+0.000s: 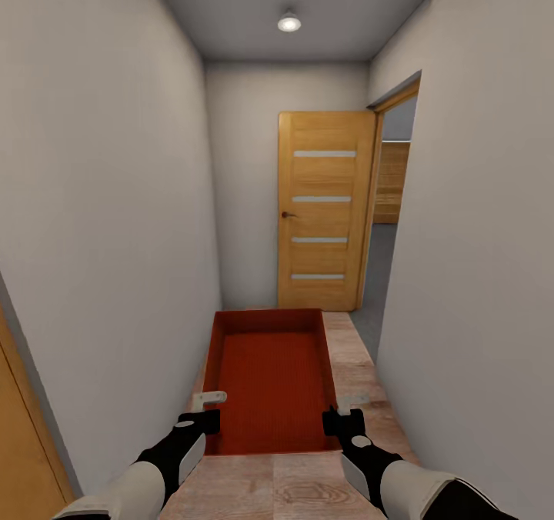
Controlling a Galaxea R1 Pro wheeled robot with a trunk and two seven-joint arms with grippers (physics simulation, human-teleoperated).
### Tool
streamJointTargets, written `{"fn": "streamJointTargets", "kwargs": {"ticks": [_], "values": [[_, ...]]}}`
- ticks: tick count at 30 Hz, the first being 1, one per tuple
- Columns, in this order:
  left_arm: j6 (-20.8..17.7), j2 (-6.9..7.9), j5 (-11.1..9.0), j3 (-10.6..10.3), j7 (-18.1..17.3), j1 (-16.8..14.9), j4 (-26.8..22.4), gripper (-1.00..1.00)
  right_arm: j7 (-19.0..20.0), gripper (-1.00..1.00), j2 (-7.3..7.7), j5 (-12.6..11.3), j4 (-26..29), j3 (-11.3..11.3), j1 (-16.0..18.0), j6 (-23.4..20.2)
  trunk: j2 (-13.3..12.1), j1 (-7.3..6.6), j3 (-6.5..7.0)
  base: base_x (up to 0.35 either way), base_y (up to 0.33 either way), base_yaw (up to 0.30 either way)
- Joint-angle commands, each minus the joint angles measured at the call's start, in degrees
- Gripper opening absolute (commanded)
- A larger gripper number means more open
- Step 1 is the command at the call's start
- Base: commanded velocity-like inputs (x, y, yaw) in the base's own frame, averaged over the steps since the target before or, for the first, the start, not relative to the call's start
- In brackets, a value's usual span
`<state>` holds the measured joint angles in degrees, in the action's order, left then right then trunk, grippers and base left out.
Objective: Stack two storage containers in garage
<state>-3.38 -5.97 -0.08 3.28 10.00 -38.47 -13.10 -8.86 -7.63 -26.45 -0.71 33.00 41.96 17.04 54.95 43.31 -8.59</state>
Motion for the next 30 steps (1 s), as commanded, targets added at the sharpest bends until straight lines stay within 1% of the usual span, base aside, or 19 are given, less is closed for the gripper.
{"fn": "streamJointTargets", "kwargs": {"ticks": [1, 30], "values": [[-0.40, 3.43, -3.52, 2.91, 0.38, -0.01, -0.09, -1.00, -0.02, -1.00, -0.02, 0.96, 0.27, -3.82, 0.05, 0.01, 0.06, 0.04, -0.08, 0.321, 0.000, 0.000], [-0.40, 3.42, -3.49, 2.87, 0.38, -0.02, -0.17, -1.00, -0.02, -1.00, -0.02, 0.88, 0.27, -3.82, 0.05, 0.01, 0.06, 0.04, -0.08, 0.322, 0.000, 0.000]]}}
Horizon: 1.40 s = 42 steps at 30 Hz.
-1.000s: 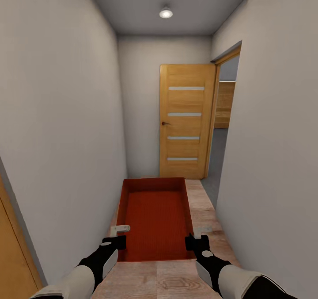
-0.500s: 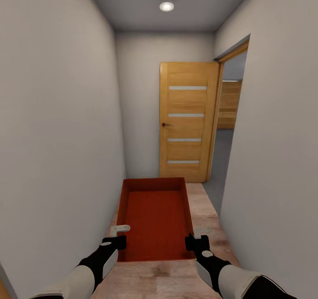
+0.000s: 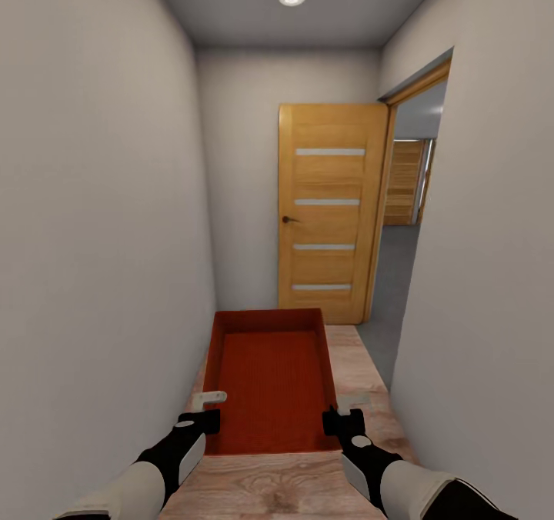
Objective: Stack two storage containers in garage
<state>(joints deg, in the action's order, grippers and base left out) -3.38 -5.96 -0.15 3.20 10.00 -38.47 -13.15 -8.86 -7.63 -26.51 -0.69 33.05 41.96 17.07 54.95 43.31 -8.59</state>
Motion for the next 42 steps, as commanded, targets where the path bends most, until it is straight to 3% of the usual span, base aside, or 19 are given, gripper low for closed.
{"fn": "streamJointTargets", "kwargs": {"ticks": [1, 42], "values": [[-0.39, 3.41, -3.43, 2.96, 0.38, -0.01, -0.12, -1.00, -0.01, -1.00, -0.02, 0.94, 0.25, -3.87, 0.05, -0.02, 0.06, 0.04, -0.08, 0.322, 0.000, 0.000], [-0.32, 3.41, -3.35, 2.95, 0.37, -0.03, -0.30, -1.00, 0.07, -1.00, -0.02, 0.94, 0.25, -3.86, 0.05, -0.02, 0.06, 0.04, -0.08, 0.322, 0.000, 0.000]]}}
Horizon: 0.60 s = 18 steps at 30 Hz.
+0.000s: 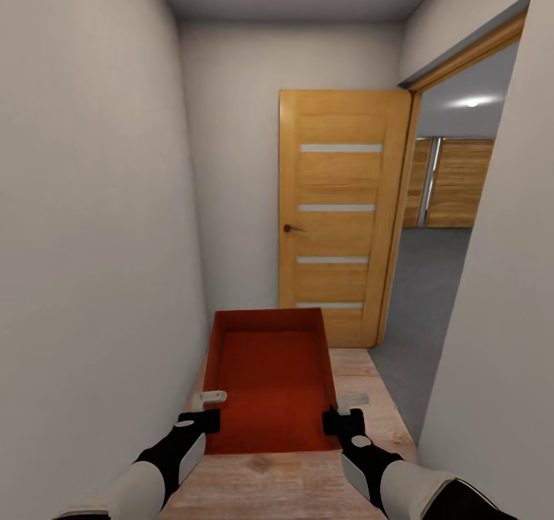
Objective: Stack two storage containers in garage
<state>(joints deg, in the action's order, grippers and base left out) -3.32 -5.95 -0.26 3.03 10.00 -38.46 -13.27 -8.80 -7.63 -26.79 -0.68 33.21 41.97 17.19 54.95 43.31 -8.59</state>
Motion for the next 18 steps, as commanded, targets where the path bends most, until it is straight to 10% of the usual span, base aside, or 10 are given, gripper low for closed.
{"fn": "streamJointTargets", "kwargs": {"ticks": [1, 5, 6, 11, 18], "values": [[-0.38, 3.40, -3.23, 3.12, 0.38, -0.04, -0.19, -1.00, 0.01, -1.00, -0.02, 1.21, 0.24, -4.03, 0.04, -0.14, 0.06, 0.04, -0.08, 0.322, 0.000, 0.000], [-0.41, 3.40, -3.24, 3.12, 0.38, -0.01, -0.18, -1.00, 0.01, -1.00, -0.02, 1.21, 0.24, -4.03, 0.04, -0.14, 0.06, 0.04, -0.08, 0.322, 0.000, 0.000], [-0.37, 0.30, -0.33, 0.68, 0.38, -0.03, -0.01, -1.00, 0.00, -1.00, 0.07, -0.06, 0.24, 0.16, 0.04, -0.14, 0.06, 0.04, -0.08, 0.000, 0.000, 0.000], [0.15, 0.61, -0.95, -0.59, 0.08, 0.18, -0.39, -1.00, -0.32, -1.00, -0.12, -5.50, -0.21, 6.09, 0.12, 0.35, 0.06, 0.04, -0.08, 0.000, 0.000, 0.000], [0.67, 0.37, -0.55, 0.41, 0.03, 0.22, -0.44, -1.00, -0.34, -1.00, 0.09, -6.00, -0.22, 7.19, 0.13, 0.39, 0.06, 0.04, -0.08, 0.000, 0.000, 0.000]]}}
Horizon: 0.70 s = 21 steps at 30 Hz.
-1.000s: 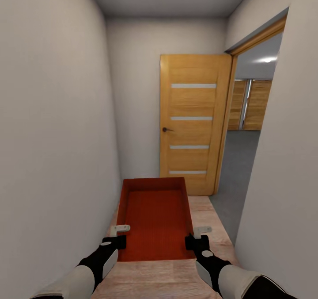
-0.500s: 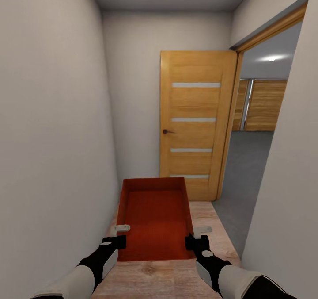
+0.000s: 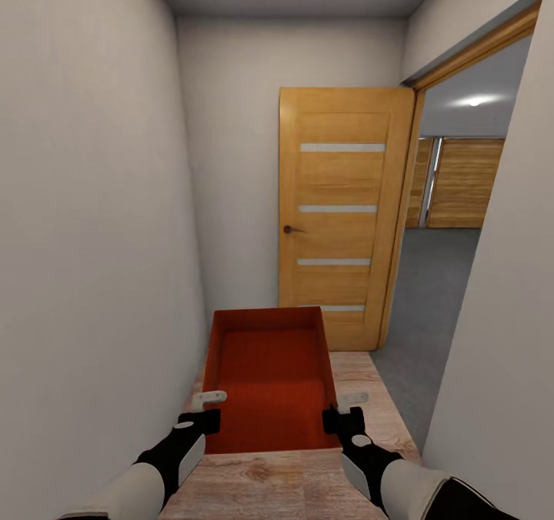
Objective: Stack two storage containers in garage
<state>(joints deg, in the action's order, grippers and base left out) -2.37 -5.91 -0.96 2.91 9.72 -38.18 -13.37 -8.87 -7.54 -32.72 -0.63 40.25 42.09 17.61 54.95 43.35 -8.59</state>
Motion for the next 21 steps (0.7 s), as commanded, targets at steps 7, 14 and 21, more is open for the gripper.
{"fn": "streamJointTargets", "kwargs": {"ticks": [7, 14, 21], "values": [[-0.27, 0.26, 0.26, 0.85, 0.30, -0.06, -0.34, -1.00, -0.27, -1.00, 0.14, -0.09, -0.27, 0.17, 0.01, -0.03, 0.06, 0.01, -0.08, 0.000, 0.000, 0.000], [-0.27, 1.87, 0.35, 0.86, 0.38, -0.06, -0.38, -1.00, -0.27, -1.00, 0.16, 5.11, -0.26, -7.38, 0.01, -0.08, 0.06, 0.01, -0.08, 0.000, 0.000, 0.000], [-0.27, 1.87, 0.27, 0.87, 0.39, -0.06, -0.49, -1.00, -0.27, -1.00, 0.16, 5.04, -0.26, -7.35, 0.00, -0.04, 0.06, 0.01, -0.08, 0.040, 0.000, 0.000]]}}
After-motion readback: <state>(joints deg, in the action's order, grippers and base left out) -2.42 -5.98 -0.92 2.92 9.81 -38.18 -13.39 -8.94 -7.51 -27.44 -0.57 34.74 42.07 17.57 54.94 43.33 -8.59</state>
